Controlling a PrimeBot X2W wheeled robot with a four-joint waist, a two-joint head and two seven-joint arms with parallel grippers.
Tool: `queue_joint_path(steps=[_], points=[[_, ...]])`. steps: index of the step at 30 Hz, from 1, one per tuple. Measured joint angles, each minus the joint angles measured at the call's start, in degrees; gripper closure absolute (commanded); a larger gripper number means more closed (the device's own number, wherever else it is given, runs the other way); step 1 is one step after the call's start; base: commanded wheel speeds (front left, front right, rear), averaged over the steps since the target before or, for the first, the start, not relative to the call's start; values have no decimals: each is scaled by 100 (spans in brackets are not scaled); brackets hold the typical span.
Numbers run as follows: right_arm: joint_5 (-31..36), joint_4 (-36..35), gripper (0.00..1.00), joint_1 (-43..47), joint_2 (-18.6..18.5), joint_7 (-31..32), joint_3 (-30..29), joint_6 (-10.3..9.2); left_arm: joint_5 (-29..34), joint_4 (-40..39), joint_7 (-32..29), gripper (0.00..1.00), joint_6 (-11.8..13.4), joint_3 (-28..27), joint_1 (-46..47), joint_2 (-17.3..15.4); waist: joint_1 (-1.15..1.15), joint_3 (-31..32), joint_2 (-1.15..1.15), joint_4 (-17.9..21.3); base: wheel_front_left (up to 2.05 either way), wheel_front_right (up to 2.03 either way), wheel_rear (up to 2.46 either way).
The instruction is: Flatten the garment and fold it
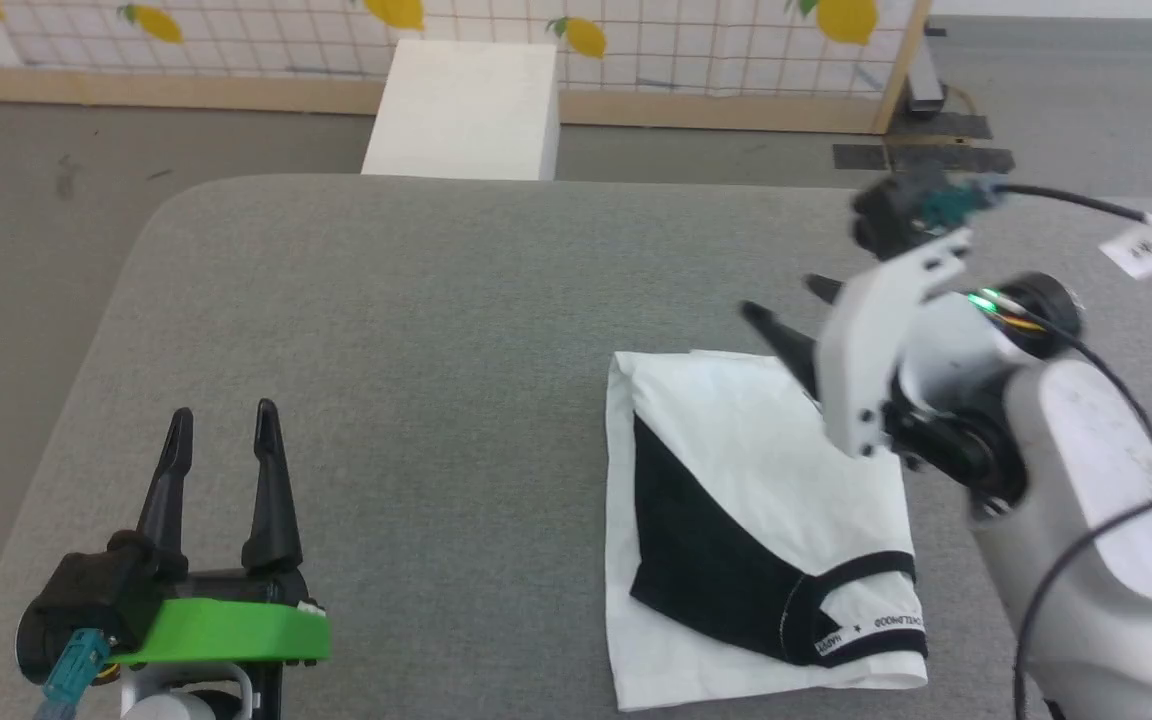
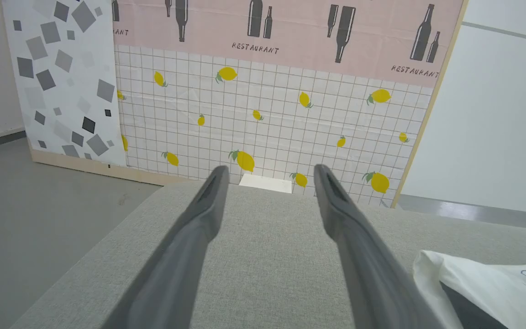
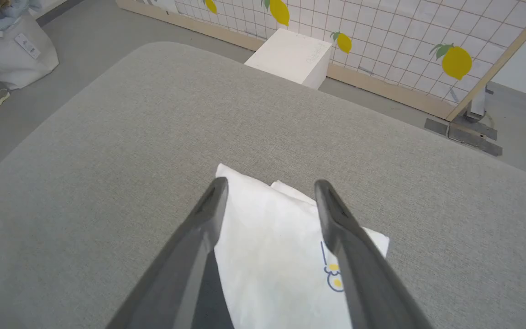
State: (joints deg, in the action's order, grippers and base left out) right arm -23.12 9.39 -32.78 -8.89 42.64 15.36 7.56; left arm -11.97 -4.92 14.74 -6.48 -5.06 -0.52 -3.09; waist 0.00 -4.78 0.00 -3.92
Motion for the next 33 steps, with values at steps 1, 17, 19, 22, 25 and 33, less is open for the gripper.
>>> queue_joint_path(steps=[1,17,19,22,25,33], points=[[156,4,0,126,-34,-19,-168,0,0,-11,0,0,1,5,-8,0,0,13,0,43,0,0,0],[1674,959,0,1428,354,170,-1166,0,0,-75,0,0,-2,99,4,3,0,-301,0,7,0,0,0],[1793,1065,0,1433,380,169,-1134,0,0,-73,0,0,-2,90,4,3,0,-351,0,-33,0,0,0],[1866,1133,0,1425,398,160,-1083,0,0,-67,0,0,-3,78,5,3,0,-415,0,-72,0,0,0],[1859,1179,94,1401,386,146,-1054,0,0,-44,0,0,-7,70,12,3,0,-445,0,-80,0,0,0],[1471,1125,100,1380,91,-66,-621,1,14,-29,0,0,-11,43,48,3,0,-416,0,40,0,0,0]])
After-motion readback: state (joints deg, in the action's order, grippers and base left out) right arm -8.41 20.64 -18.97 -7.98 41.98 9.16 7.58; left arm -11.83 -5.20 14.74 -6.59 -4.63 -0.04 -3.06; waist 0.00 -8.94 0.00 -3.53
